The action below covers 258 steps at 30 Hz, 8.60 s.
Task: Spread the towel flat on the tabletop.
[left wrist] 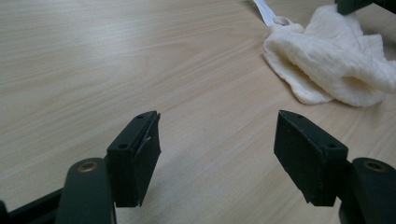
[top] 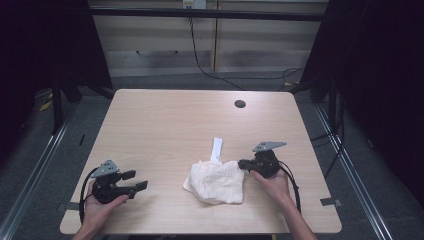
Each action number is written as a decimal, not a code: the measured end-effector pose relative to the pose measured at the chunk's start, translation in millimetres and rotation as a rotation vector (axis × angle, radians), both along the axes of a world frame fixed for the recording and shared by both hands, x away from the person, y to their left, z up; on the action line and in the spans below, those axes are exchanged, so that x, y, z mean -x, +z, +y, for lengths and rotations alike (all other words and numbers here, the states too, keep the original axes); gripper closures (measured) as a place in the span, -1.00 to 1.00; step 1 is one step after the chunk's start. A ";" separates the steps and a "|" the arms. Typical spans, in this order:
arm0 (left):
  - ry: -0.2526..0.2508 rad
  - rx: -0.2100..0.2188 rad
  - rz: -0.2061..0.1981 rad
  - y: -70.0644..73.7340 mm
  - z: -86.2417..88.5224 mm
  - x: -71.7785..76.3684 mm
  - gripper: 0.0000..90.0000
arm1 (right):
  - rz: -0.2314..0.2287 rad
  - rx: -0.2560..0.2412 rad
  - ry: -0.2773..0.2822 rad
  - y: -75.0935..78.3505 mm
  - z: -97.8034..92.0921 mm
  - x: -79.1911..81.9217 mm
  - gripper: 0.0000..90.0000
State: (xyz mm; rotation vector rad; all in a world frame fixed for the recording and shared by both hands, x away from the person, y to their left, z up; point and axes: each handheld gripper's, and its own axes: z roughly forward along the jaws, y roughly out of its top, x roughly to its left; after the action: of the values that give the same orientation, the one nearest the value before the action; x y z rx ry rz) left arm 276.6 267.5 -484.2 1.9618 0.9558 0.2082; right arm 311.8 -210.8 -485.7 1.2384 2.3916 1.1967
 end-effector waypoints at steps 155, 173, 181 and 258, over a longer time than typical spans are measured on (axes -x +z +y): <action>-0.131 -0.036 0.032 2.8 -65.7 -34.1 0.57 | 0.004 -0.023 0.112 -9.1 5.6 43.3 0.95; -0.133 -0.085 0.060 -13.7 -78.1 -65.5 0.26 | 0.028 -0.025 0.103 -16.9 4.4 37.5 0.96; -0.170 -0.145 0.019 -19.0 -85.1 -57.1 0.68 | 0.026 -0.021 0.090 -16.7 4.6 35.8 0.96; -0.110 0.115 -0.203 82.1 -45.4 -49.6 0.96 | -0.236 -0.158 0.021 95.7 -23.7 15.0 0.98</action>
State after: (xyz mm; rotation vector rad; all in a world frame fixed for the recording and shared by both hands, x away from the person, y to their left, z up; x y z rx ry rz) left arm 326.3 222.1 -402.1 1.8422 0.7115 0.2779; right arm 296.8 -234.5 -390.0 1.0480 2.1811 1.4725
